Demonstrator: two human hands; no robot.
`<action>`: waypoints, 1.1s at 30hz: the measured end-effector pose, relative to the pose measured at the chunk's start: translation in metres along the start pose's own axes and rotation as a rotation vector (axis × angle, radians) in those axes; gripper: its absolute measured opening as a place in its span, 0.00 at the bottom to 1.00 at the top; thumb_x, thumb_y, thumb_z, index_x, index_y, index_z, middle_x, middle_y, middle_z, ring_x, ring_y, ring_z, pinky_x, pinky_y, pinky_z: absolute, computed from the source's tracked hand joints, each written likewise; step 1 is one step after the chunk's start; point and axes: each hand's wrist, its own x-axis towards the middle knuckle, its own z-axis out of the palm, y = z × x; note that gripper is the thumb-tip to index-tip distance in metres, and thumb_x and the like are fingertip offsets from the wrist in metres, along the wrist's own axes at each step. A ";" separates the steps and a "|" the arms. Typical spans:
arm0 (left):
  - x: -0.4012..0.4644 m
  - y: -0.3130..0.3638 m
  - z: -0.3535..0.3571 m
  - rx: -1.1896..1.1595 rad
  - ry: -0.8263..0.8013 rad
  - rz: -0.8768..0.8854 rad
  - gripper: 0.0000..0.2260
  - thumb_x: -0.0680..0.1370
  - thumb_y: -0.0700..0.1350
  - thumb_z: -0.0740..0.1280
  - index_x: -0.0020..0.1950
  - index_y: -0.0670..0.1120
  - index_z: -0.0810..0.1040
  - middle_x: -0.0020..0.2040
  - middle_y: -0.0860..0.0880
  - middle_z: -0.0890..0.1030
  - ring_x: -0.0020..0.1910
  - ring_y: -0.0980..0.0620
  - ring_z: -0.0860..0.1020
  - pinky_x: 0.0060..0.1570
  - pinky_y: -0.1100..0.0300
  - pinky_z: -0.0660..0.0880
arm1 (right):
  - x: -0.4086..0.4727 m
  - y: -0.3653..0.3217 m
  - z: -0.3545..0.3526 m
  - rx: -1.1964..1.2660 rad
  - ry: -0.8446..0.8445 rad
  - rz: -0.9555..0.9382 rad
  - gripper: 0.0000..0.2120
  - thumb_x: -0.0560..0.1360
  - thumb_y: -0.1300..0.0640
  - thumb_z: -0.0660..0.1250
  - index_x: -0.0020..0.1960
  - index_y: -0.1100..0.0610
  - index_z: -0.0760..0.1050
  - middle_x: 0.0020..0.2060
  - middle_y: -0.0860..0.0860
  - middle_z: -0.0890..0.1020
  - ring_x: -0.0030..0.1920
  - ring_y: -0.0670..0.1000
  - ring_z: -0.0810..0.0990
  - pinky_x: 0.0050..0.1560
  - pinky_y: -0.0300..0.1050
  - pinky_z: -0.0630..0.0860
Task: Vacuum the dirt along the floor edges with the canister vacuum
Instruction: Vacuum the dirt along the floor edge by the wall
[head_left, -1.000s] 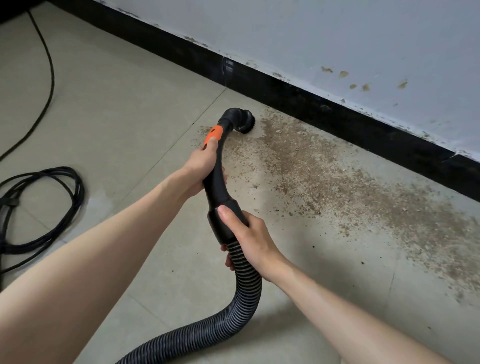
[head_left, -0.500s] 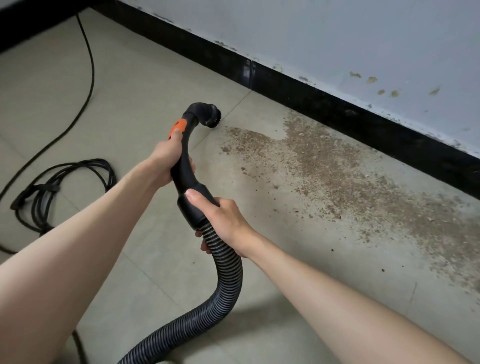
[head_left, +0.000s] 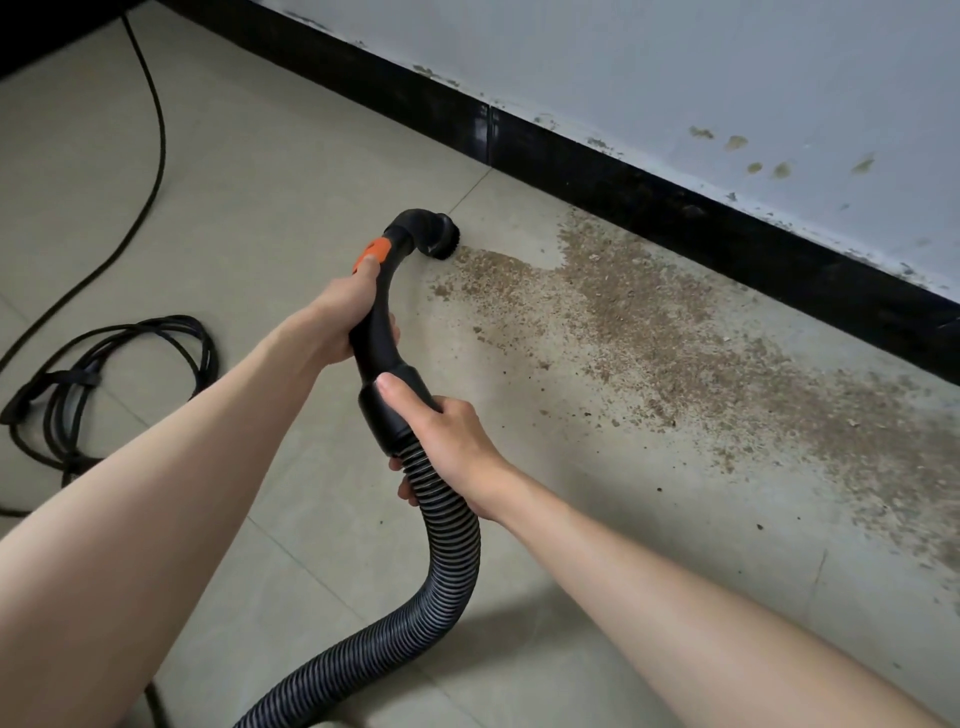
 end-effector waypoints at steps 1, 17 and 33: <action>0.000 0.000 0.000 0.007 -0.007 -0.002 0.24 0.79 0.62 0.56 0.60 0.42 0.64 0.31 0.45 0.72 0.24 0.48 0.72 0.25 0.60 0.73 | -0.001 0.001 -0.001 0.001 -0.002 -0.001 0.24 0.73 0.37 0.69 0.44 0.60 0.74 0.31 0.56 0.78 0.21 0.52 0.75 0.24 0.40 0.73; -0.009 -0.008 0.048 0.112 -0.118 0.032 0.24 0.79 0.62 0.56 0.62 0.43 0.64 0.34 0.44 0.74 0.22 0.49 0.75 0.25 0.59 0.75 | -0.030 0.022 -0.020 0.080 0.081 -0.010 0.23 0.75 0.37 0.67 0.46 0.58 0.72 0.32 0.54 0.79 0.23 0.53 0.77 0.27 0.42 0.75; 0.003 -0.006 0.026 0.050 0.079 0.082 0.22 0.79 0.59 0.57 0.57 0.41 0.68 0.33 0.44 0.75 0.24 0.48 0.75 0.27 0.59 0.74 | -0.005 0.012 -0.021 0.037 0.009 -0.028 0.23 0.74 0.38 0.69 0.43 0.59 0.74 0.29 0.54 0.77 0.21 0.52 0.75 0.24 0.41 0.74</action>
